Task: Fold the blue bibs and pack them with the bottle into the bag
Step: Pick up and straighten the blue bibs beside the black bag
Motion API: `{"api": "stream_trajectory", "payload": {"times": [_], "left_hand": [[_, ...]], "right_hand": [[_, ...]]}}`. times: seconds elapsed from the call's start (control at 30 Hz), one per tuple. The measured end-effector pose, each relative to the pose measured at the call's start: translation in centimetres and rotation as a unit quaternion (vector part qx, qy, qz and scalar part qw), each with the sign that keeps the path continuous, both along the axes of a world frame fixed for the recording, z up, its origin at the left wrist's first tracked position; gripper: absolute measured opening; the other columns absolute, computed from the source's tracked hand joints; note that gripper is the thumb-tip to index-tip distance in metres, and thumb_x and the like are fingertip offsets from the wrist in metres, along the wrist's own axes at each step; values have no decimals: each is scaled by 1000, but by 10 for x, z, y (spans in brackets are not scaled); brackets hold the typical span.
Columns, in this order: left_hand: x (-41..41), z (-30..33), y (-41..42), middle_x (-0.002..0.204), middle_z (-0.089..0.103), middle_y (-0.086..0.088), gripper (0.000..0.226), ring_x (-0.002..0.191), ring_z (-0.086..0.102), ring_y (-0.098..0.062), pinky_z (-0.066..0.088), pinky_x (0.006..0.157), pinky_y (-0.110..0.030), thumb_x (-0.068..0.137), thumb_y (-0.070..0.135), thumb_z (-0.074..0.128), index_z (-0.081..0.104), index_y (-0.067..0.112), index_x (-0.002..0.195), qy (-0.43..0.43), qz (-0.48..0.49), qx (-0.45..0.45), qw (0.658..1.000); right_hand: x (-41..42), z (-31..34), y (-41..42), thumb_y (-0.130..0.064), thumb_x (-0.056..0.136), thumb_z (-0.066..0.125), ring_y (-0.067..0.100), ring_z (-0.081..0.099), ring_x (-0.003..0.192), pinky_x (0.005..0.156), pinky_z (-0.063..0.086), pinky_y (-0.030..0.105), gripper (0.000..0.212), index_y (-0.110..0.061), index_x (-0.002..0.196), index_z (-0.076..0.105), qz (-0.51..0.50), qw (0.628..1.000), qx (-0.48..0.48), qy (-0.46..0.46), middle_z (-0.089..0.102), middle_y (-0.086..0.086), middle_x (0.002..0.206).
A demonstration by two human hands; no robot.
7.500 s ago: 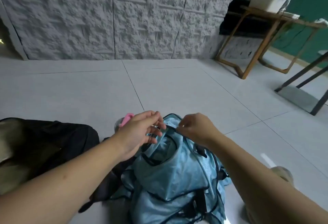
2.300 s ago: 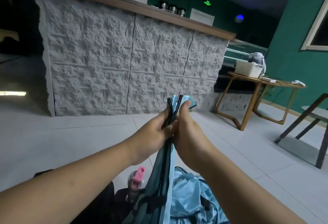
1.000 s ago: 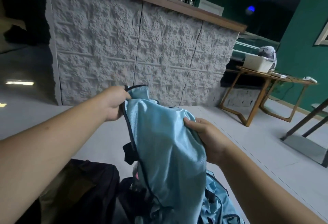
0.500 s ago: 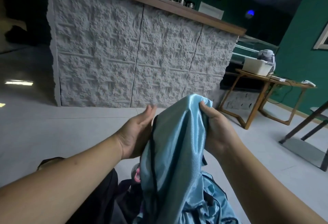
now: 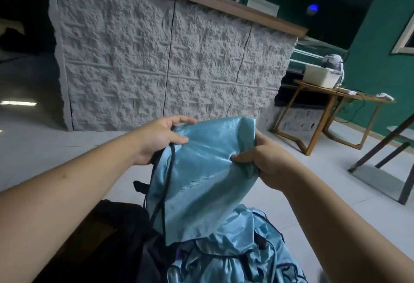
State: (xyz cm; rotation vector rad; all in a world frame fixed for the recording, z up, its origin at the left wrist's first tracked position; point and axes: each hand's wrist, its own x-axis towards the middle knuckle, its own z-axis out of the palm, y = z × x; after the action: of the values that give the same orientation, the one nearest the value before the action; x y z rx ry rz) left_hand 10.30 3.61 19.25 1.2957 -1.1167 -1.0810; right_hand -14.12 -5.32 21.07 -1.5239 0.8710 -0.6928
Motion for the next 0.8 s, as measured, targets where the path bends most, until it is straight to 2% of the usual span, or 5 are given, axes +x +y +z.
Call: {"api": "stream_trajectory", "payload": {"times": [0.17, 0.23, 0.37, 0.57, 0.8], "left_hand": [[12, 15, 9, 95, 71, -16, 36, 64, 69, -28, 59, 50, -40, 98, 9, 67, 66, 37, 120, -35, 27, 71, 996], [15, 18, 9, 82, 67, -11, 13, 54, 62, -23, 55, 50, -35, 92, 24, 75, 68, 23, 103, -56, 45, 97, 993], [21, 23, 15, 75, 66, -13, 45, 61, 60, -25, 54, 60, -37, 64, 40, 91, 72, 8, 88, -121, 9, 147, 982], [14, 20, 26, 74, 58, -20, 80, 58, 42, -23, 28, 49, -26, 37, 40, 104, 71, 10, 103, -258, -98, 194, 941], [-4, 16, 16, 65, 54, -5, 53, 42, 40, -18, 31, 40, -20, 71, 15, 91, 62, 25, 114, -498, -41, 162, 851]], "right_hand": [[3, -3, -7, 9, 78, 80, 37, 70, 106, 93, 59, 51, 114, -31, 163, 16, -61, 997, 19, -36, 30, 12, 165], [4, -4, -7, 6, 80, 80, 37, 73, 104, 94, 59, 49, 93, -23, 158, 38, -40, 998, 21, -40, 49, 20, 153], [6, -2, 0, 7, 87, 70, 27, 73, 98, 87, 61, 29, 29, -1, 115, 74, 4, 1000, -1, -26, 74, 22, 112], [2, 0, -2, 22, 86, 61, 28, 68, 110, 91, 59, 26, 43, 0, 122, 69, 19, 998, 6, -58, 67, 19, 119], [3, -3, 4, 17, 72, 77, 19, 69, 105, 98, 56, 31, 65, -12, 130, 70, -21, 970, -210, 117, 74, -2, 106]]}}
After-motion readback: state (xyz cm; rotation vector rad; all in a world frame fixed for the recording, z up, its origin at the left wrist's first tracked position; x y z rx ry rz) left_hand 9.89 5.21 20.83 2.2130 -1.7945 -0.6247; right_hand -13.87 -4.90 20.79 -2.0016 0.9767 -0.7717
